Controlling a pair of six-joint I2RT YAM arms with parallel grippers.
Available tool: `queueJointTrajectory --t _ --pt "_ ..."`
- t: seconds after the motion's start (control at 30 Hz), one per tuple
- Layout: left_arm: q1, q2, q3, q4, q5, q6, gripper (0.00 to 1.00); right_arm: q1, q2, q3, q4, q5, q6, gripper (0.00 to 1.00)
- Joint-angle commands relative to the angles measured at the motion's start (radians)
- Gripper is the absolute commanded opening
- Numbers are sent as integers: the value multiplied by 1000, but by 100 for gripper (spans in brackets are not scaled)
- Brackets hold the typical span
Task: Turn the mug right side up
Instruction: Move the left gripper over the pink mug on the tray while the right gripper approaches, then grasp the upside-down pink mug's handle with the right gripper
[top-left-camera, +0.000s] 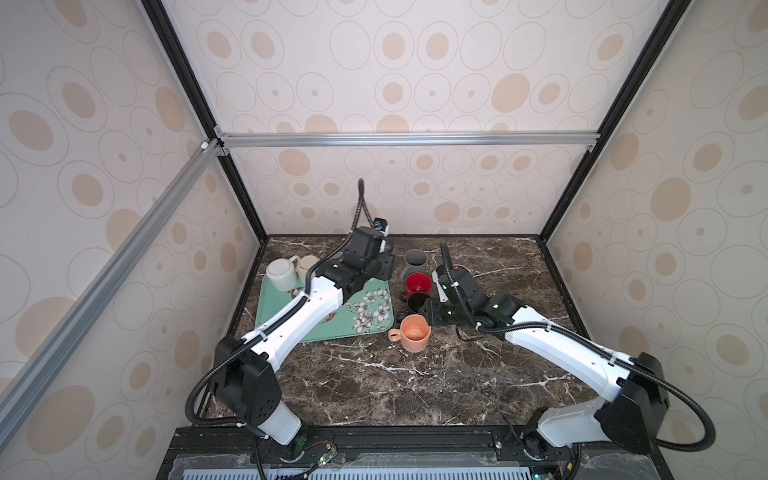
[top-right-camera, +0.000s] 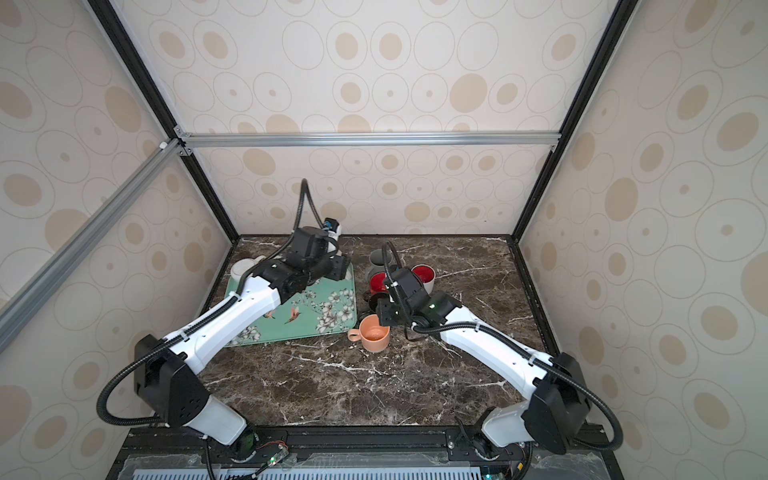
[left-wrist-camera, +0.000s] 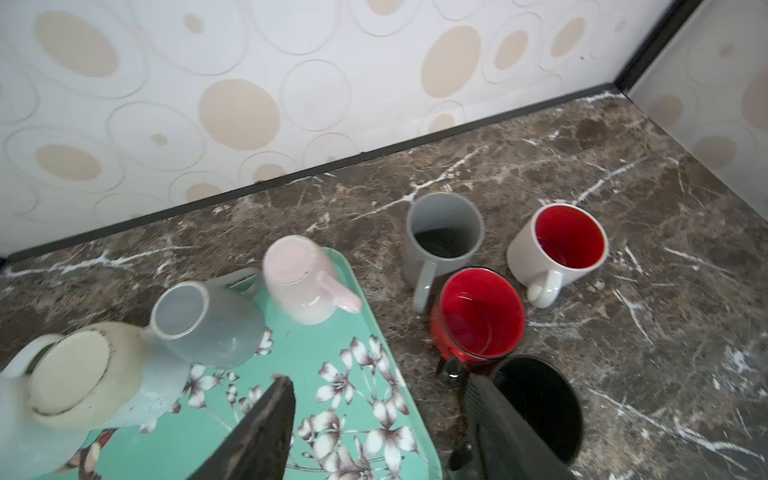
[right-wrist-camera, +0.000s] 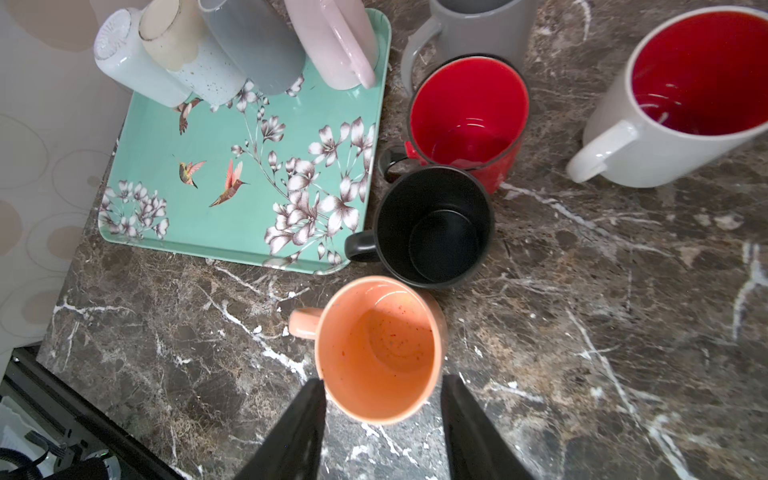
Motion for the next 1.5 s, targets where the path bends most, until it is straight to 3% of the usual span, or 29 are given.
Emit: queueJointTrajectory --t 0.0,0.17,0.43,0.73,1.07,1.33,1.47 --pt "106 -60 -85 108 111 -34 67 28 82 79 15 -4 6 49" --pt "231 -43 -169 158 214 -74 67 53 211 191 13 -33 -5 49" --pt "231 126 -146 226 300 -199 64 52 263 245 5 37 -19 50" --pt "216 345 100 171 257 -178 65 51 300 258 28 135 -99 50" --pt "244 613 497 24 299 -158 65 8 642 658 -39 46 -208 51" --pt "284 719 664 -16 362 -171 64 -60 895 942 -41 -47 -272 51" --pt "299 777 751 -61 379 -167 64 -66 1004 1059 -58 -24 -325 51"
